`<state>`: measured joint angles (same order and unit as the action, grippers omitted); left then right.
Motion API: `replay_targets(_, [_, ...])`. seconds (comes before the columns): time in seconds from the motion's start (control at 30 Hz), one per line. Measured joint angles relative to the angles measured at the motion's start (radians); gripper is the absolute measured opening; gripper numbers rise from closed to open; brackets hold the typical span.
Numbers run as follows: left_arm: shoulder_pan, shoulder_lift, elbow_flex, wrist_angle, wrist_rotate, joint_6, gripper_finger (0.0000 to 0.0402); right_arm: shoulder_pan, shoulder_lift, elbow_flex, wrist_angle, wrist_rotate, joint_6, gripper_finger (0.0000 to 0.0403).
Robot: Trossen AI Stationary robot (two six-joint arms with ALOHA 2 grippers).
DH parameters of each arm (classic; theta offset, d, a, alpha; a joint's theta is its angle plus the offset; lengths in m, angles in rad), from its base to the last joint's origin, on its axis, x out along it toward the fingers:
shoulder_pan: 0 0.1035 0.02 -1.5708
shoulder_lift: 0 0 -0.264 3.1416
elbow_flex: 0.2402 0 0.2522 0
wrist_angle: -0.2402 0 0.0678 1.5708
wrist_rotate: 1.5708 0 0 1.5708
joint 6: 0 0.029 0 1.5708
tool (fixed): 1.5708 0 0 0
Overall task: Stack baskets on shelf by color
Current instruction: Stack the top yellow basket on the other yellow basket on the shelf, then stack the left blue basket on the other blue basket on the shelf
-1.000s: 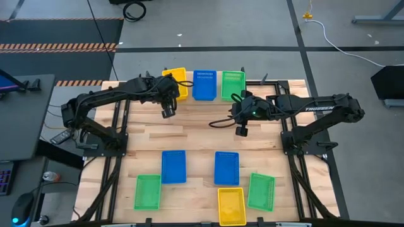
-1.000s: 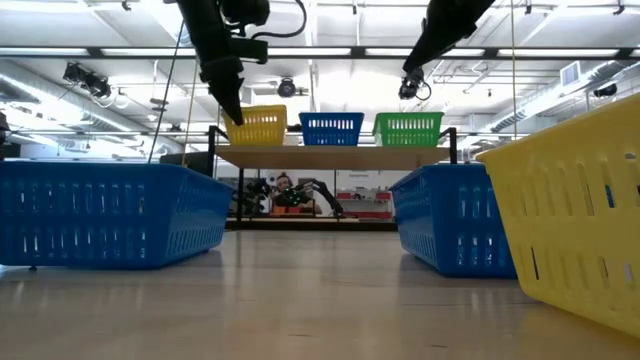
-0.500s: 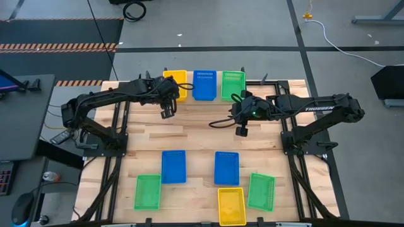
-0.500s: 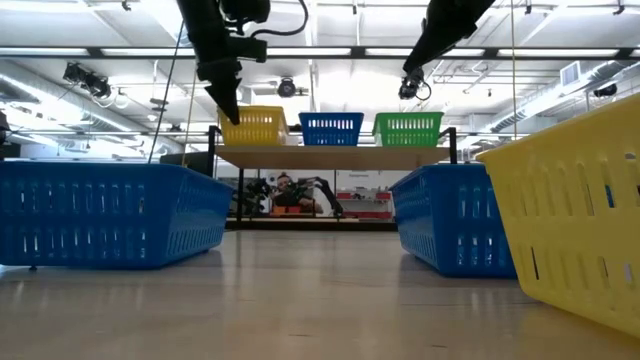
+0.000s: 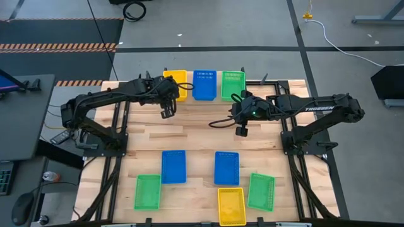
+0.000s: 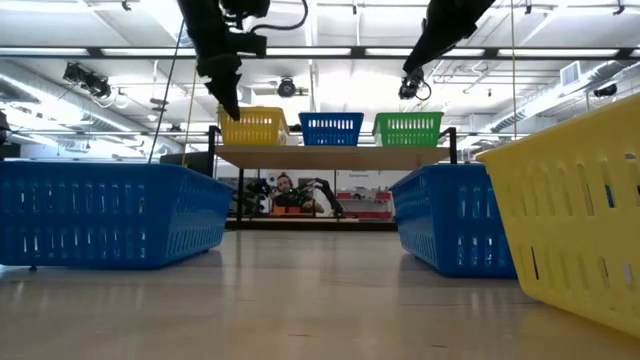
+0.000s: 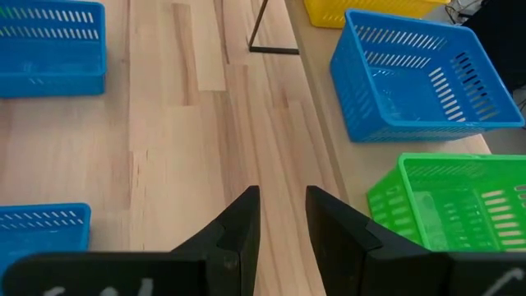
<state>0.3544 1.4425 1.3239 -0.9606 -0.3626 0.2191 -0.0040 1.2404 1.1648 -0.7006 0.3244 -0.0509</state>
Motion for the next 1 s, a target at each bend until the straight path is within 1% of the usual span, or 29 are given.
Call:
replay_targets(0.13, [-0.008, 0.0, 0.058, -0.003, 0.0, -0.006, 0.0091, 0.0, 0.0, 0.0, 0.0, 0.0, 0.001, 0.0107])
replay_targets(0.23, [-0.025, 0.0, 0.119, -0.029, 0.0, -0.025, 0.0094, 0.0, 0.0, 0.0, -0.004, -0.004, 0.009, 0.0107])
replay_targets(0.37, [-0.054, -0.001, 0.171, -0.066, 0.008, -0.033, 0.0096, 0.0, 0.0, 0.0, -0.008, -0.004, 0.014, 0.0107])
replay_targets(0.53, [-0.094, 0.0, 0.179, -0.109, 0.009, -0.094, 0.0096, 0.002, 0.0, 0.0, -0.009, -0.004, 0.022, 0.0107])
replay_targets(0.63, [-0.137, 0.0, 0.174, -0.149, 0.058, -0.165, 0.0095, 0.003, 0.0, 0.0, -0.009, -0.007, 0.023, 0.0107])
replay_targets(0.73, [-0.207, 0.0, 0.174, -0.187, 0.159, -0.244, 0.0094, 0.003, 0.0, 0.0, -0.01, -0.012, 0.024, 0.0107])
replay_targets(0.8, [-0.27, 0.0, 0.174, -0.213, 0.209, -0.297, 0.0094, 0.003, 0.0, 0.0, -0.011, -0.012, 0.024, 0.0107])
replay_targets(0.87, [-0.342, 0.003, 0.174, -0.237, 0.231, -0.346, 0.0094, 0.003, 0.0, 0.0, -0.01, -0.012, 0.024, 0.0107])
replay_targets(1.0, [-0.506, 0.03, 0.173, -0.235, 0.228, -0.461, 0.0097, 0.003, 0.0, 0.0, -0.011, -0.022, 0.033, 0.0107])
